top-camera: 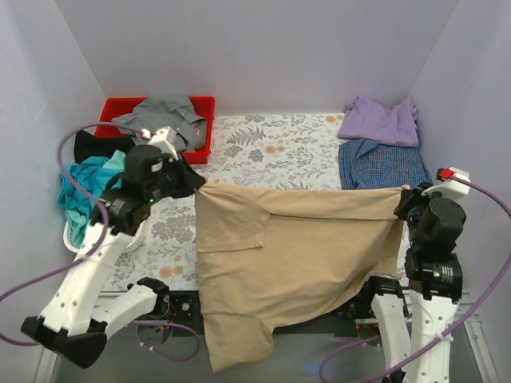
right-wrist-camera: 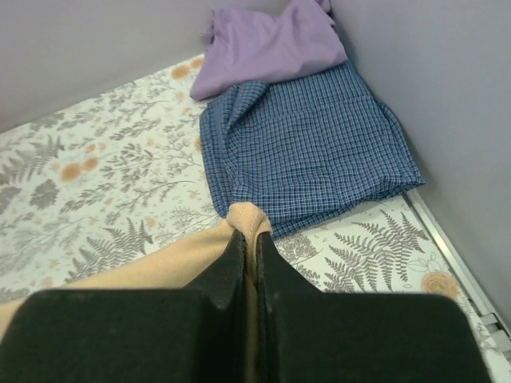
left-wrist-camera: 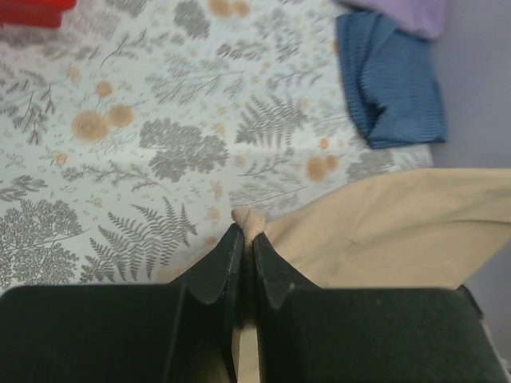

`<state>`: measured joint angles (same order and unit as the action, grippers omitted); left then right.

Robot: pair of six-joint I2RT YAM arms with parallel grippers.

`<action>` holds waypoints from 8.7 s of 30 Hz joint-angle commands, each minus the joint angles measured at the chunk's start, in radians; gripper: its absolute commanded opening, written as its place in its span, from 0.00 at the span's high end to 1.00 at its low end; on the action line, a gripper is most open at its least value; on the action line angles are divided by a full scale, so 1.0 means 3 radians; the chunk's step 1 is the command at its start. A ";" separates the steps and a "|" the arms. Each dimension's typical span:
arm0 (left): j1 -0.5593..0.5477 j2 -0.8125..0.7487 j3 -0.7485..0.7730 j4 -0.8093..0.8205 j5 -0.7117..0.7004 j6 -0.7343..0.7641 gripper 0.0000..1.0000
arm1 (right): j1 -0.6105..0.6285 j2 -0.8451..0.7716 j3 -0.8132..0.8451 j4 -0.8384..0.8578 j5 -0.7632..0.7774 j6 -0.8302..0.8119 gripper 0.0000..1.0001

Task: Fold and stack the t-shirts
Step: Fold the tshirt

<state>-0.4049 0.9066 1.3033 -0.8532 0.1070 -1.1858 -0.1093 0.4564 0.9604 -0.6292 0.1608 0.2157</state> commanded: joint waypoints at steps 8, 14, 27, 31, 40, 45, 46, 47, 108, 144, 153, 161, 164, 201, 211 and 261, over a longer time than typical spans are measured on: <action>0.0025 0.0991 -0.0694 0.1498 -0.0724 0.0128 1.00 | 0.0001 0.0701 -0.1150 0.1800 0.0292 0.0176 0.99; 0.0056 0.2129 -0.0081 0.1770 -0.0750 0.0281 1.00 | 0.0001 0.1733 -0.0988 0.2501 0.0385 0.0079 0.99; 0.0286 0.3742 0.1188 0.1929 -0.0694 0.0358 1.00 | 0.0017 0.3407 -0.0144 0.3217 0.0389 -0.0065 0.99; 0.0347 0.4130 0.1500 0.1903 -0.0649 0.0368 1.00 | 0.0017 0.3785 0.0117 0.3217 0.0354 -0.0085 0.94; 0.0419 0.4556 0.1889 0.1857 -0.0694 0.0455 0.73 | 0.0027 0.4185 0.0378 0.3248 0.0491 -0.0305 0.02; 0.0424 0.4480 0.1955 0.1786 -0.0791 0.0506 0.71 | 0.0032 0.3945 0.0276 0.3263 0.0645 -0.0412 0.01; 0.0429 0.4444 0.1945 0.1785 -0.0781 0.0496 0.71 | 0.0037 0.3869 0.0215 0.3268 0.0655 -0.0392 0.01; 0.0424 0.4408 0.1935 0.1785 -0.0771 0.0491 0.70 | 0.0037 0.3833 0.0179 0.3258 0.0645 -0.0382 0.02; -0.0563 0.1815 -0.2023 0.1049 0.0277 -0.0838 0.75 | 0.0282 0.2067 -0.1064 0.0533 0.0052 0.0606 0.07; -0.0404 0.1345 -0.1665 -0.0111 -0.0097 -0.0879 0.75 | 0.1556 0.2089 -0.0604 -0.0387 0.0123 0.1126 0.02; -0.0424 0.0926 -0.2043 -0.0342 0.0533 -0.0843 0.75 | 0.1556 0.1807 -0.0634 -0.0597 0.0513 0.1423 0.02; -0.0613 0.0895 -0.2263 0.0077 0.0436 -0.1150 0.75 | 0.1556 0.1807 -0.0650 -0.0597 0.0461 0.1383 0.02; -0.0751 0.0971 -0.2309 0.0266 0.0390 -0.1257 0.74 | 0.1556 0.1848 -0.0619 -0.0592 0.0461 0.1321 0.01; -0.0952 0.1503 -0.1190 0.0016 -0.0433 -0.1191 1.00 | 0.1428 0.2088 -0.0609 -0.0403 0.0558 0.1055 0.02; -0.0435 0.2095 -0.0582 0.0364 0.0062 -0.0874 1.00 | 0.1428 0.2318 -0.0563 -0.0224 0.0436 0.0958 0.01; 0.0092 0.2935 -0.0264 0.0886 0.0150 -0.0639 0.91 | 0.3069 0.3913 -0.0343 0.2266 -0.1487 0.1771 0.29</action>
<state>-0.3813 1.8206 1.2320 -0.5987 0.1505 -1.4048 0.7918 1.5921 0.8150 -0.0116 -0.3161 0.7307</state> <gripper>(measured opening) 0.090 0.739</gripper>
